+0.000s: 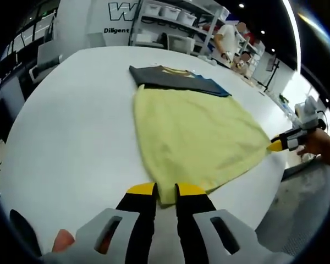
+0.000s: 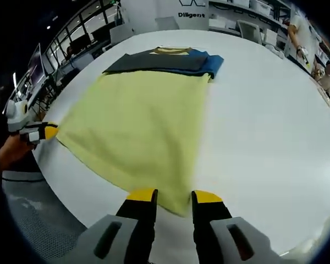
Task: Fold the garment on the visible template until the final outline fits inside the template.
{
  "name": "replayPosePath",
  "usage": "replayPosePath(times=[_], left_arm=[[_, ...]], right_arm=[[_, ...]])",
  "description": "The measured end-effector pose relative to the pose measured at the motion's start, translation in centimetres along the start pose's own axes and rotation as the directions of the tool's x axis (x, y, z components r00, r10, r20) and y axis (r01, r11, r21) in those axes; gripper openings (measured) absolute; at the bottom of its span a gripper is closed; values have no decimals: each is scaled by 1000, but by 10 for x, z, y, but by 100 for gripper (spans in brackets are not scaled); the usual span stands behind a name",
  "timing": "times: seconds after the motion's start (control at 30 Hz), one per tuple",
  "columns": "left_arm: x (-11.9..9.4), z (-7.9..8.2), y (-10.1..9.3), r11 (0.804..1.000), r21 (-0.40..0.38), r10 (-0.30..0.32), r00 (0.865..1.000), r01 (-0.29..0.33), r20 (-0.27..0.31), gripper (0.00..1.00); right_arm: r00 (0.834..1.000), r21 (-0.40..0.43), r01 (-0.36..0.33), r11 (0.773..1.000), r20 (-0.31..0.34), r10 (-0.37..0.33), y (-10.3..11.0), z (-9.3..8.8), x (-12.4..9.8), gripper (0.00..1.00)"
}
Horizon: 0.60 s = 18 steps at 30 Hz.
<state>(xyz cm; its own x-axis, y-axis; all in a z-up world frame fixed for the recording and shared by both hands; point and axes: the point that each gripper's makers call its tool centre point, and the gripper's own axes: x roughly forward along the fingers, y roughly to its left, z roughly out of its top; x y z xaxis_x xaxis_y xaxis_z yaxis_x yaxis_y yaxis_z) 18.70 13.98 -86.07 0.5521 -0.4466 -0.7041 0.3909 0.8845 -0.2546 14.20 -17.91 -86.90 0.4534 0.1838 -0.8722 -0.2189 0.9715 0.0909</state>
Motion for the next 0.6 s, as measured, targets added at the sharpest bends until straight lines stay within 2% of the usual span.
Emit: replayPosePath(times=[0.17, 0.23, 0.47, 0.6], left_arm=[[0, -1, 1, 1000, 5, 5, 1000, -5, -3, 6], [1, -2, 1, 1000, 12, 7, 1000, -7, -7, 2], [1, -2, 3, 1000, 12, 11, 1000, -11, -8, 0], [-1, -4, 3, 1000, 10, 10, 1000, -10, -17, 0]], right_arm=[[1000, -20, 7, 1000, -1, -7, -1, 1, 1, 16], [1000, -25, 5, 1000, -3, -5, 0, 1, 1, 12], [1000, -26, -8, 1000, -3, 8, 2, 0, 0, 0], [1000, -12, -3, 1000, 20, 3, -1, 5, -4, 0]])
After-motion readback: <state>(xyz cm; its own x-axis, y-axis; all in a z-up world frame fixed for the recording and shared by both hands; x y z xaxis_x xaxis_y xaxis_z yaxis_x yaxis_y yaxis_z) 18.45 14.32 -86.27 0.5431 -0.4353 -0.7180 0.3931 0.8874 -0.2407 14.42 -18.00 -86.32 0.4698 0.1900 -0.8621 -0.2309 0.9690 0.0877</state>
